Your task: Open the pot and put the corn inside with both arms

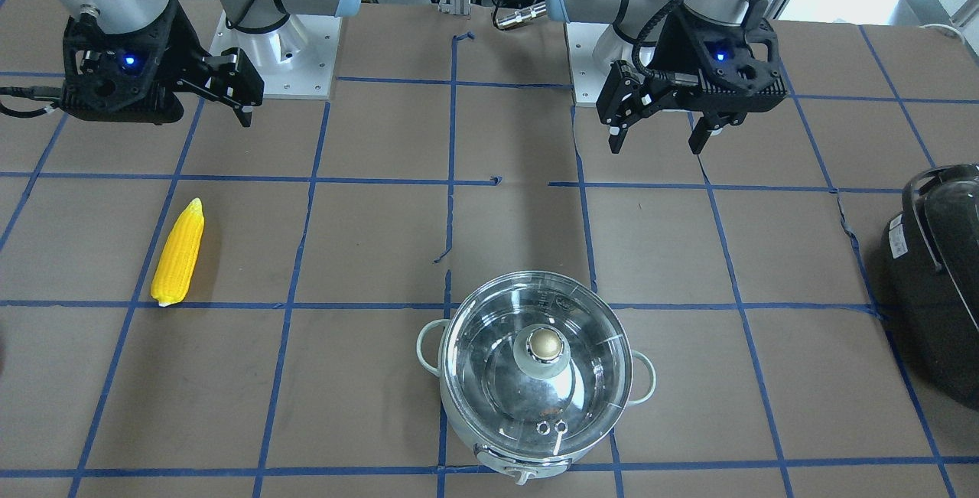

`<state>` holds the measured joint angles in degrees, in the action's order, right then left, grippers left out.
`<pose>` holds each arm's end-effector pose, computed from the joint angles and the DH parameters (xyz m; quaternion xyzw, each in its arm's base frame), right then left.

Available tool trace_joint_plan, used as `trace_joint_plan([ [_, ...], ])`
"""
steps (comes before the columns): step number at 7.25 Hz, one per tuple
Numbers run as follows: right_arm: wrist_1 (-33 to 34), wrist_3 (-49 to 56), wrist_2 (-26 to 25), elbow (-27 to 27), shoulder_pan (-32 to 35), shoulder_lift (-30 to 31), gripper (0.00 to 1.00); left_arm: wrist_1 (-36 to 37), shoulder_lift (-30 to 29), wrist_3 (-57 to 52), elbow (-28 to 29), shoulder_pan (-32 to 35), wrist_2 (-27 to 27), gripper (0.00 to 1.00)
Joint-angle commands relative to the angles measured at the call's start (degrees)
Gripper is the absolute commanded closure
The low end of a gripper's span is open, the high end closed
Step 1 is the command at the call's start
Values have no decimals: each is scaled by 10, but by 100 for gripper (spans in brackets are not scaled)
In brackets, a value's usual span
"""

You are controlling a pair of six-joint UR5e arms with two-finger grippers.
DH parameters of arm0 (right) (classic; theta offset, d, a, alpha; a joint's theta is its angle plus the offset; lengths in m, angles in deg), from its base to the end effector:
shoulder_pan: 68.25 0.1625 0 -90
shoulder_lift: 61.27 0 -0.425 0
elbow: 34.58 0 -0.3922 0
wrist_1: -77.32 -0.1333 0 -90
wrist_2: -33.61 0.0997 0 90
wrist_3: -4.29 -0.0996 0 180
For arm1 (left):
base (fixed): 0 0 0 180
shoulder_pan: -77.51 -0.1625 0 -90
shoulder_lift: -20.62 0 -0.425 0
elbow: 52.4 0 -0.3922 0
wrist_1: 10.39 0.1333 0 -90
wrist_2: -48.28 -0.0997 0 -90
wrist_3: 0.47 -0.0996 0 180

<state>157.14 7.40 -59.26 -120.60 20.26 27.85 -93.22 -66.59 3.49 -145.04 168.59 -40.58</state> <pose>0.1157 -0.4880 0.4977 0.0157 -0.9977 -0.0627 0.0225 -0.1444 -0.4805 0.5020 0.0244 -0.9976 0.0633 0.0127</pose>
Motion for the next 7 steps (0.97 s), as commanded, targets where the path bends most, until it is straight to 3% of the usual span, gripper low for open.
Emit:
trace_joint_plan([
  [1, 9, -1, -12, 1, 0, 0, 0, -1, 1, -2, 0, 1, 0, 0],
  [7, 8, -1, -13, -6, 0, 0, 0, -2, 2, -2, 0, -2, 0, 0],
])
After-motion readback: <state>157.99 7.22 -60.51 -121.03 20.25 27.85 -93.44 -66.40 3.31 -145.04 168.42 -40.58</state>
